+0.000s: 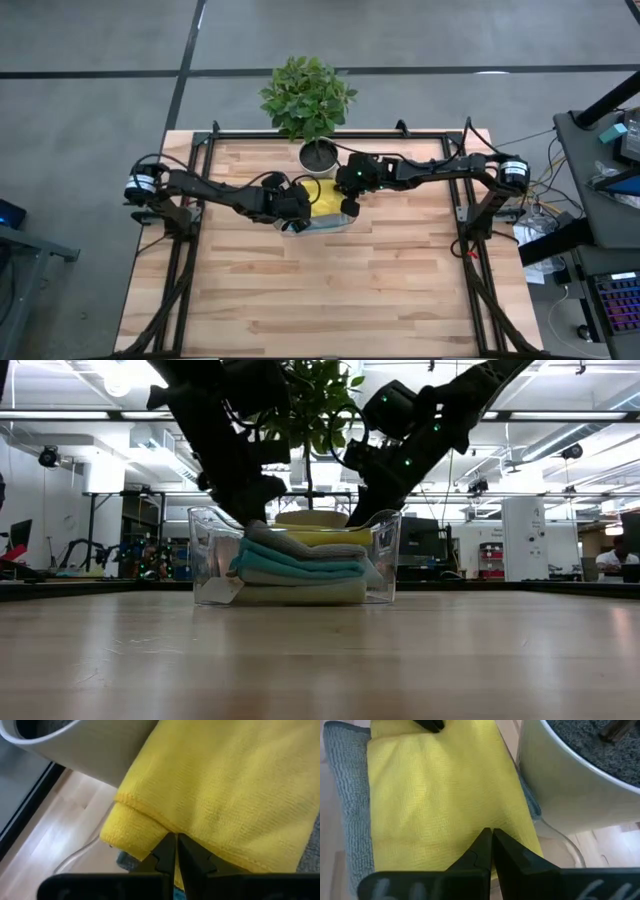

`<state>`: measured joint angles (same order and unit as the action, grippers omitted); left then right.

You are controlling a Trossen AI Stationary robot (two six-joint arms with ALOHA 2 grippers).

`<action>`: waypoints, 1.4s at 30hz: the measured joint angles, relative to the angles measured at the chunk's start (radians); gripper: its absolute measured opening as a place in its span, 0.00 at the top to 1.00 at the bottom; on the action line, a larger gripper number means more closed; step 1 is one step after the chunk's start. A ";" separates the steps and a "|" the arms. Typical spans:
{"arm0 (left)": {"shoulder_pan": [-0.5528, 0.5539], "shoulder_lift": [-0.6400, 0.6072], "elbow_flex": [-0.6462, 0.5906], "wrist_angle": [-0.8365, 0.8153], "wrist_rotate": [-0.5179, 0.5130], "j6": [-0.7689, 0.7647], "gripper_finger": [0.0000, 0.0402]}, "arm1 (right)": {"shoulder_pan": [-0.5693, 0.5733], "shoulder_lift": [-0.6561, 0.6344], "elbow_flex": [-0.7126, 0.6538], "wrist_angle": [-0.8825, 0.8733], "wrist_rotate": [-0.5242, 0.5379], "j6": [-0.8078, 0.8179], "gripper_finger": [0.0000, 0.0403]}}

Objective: Fold microfiber towels
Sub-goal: Stack the folded yellow microfiber cloth on top of the folded gray microfiber cloth

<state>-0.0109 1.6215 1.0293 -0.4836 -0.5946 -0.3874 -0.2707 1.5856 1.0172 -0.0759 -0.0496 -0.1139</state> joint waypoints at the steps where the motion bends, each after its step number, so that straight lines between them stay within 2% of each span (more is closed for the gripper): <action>1: 0.000 0.000 0.000 0.002 0.000 0.000 0.99 | 0.000 0.000 -0.001 -0.001 0.000 0.000 0.98; 7: -0.002 -0.033 0.016 -0.009 0.028 0.024 0.98 | 0.005 -0.009 0.048 -0.083 0.007 -0.011 0.98; 12: -0.004 -0.087 0.011 -0.012 0.126 0.066 0.98 | 0.021 -0.042 0.078 -0.153 0.053 -0.038 0.98; 20: -0.011 -0.118 0.002 -0.043 0.244 0.138 0.98 | 0.067 -0.129 0.040 -0.178 0.052 -0.028 0.98; 27: -0.014 -0.076 -0.022 0.029 0.285 0.185 0.98 | 0.121 -0.088 -0.012 -0.058 0.049 0.000 0.98; 35: -0.015 -0.049 -0.023 -0.025 0.288 0.135 0.98 | 0.120 -0.003 -0.010 -0.059 0.054 0.012 0.98; 42: -0.015 -0.049 -0.022 -0.058 0.286 0.105 0.98 | 0.122 -0.009 -0.009 -0.074 0.054 0.010 0.98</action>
<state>-0.0261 1.5725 1.0068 -0.5416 -0.3084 -0.2825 -0.1488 1.5769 1.0080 -0.1495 0.0044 -0.1036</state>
